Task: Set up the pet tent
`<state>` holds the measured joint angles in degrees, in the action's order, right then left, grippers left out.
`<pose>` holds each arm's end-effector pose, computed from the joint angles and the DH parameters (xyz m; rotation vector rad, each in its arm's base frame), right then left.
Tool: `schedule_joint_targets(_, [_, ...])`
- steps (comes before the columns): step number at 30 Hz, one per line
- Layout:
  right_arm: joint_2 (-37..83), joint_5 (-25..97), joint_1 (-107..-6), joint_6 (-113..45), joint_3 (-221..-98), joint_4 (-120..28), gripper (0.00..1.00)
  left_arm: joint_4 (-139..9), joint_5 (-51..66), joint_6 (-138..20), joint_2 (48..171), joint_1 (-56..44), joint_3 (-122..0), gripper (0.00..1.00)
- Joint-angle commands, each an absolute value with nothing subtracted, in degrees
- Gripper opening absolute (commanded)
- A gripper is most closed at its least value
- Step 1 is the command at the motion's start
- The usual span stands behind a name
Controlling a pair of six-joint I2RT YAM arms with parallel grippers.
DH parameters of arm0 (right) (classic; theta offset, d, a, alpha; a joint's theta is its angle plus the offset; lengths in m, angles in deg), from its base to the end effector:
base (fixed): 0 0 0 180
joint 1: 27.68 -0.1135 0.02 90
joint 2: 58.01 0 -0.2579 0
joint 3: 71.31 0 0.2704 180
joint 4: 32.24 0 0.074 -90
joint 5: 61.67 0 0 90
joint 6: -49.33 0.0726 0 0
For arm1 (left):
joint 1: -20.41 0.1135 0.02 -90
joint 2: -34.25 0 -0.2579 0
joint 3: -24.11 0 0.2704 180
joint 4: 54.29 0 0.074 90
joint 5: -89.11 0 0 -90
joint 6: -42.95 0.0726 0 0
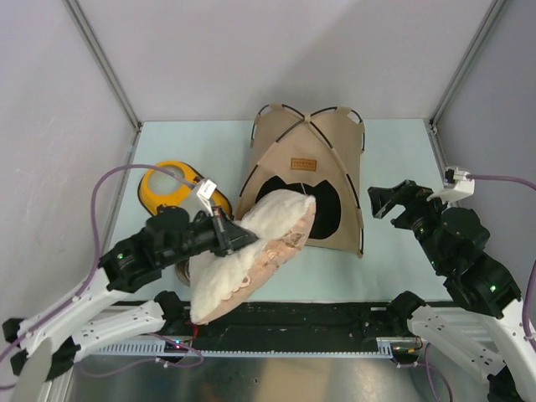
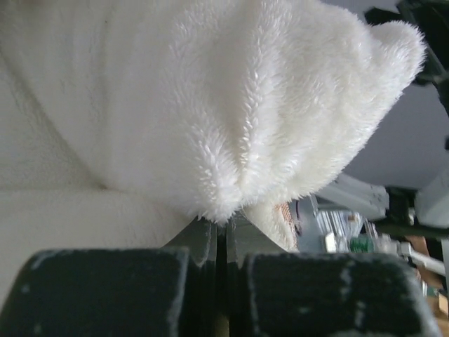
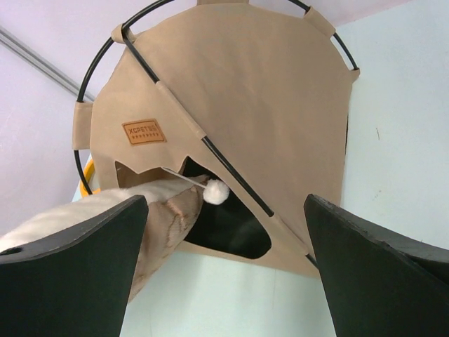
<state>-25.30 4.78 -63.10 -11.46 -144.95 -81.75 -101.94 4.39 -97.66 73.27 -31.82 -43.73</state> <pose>0.1360 0.0611 0.4090 0.2130 1.7188 0.4838 0.1142 -0.1582 0.3590 0.1000 2.1203 -1.2477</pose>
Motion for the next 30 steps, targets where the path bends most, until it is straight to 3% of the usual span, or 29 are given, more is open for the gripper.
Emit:
schedule_joint_targets(1, [-26.60, 4.64, -63.50, -9.43, -146.80, -83.24, 0.99, -91.44, -20.12, -105.94, 77.78, -39.40, -42.79, 0.00])
schedule_joint_targets(7, [-27.18, 5.04, -64.55, -9.27, -146.72, -84.80, 0.98, -85.65, -34.32, -111.87, 88.72, -44.34, -44.48, 0.00])
schedule_joint_targets(18, [-30.77, 5.75, -65.58, -10.77, -146.71, -88.17, 0.96, -85.39, -54.42, -111.52, 117.83, -48.79, -62.82, 0.00])
schedule_joint_targets(30, [-32.03, 8.69, -65.57, -12.67, -145.37, -89.71, 0.96, -90.83, -51.81, -114.54, 125.39, -50.17, -58.99, 0.00])
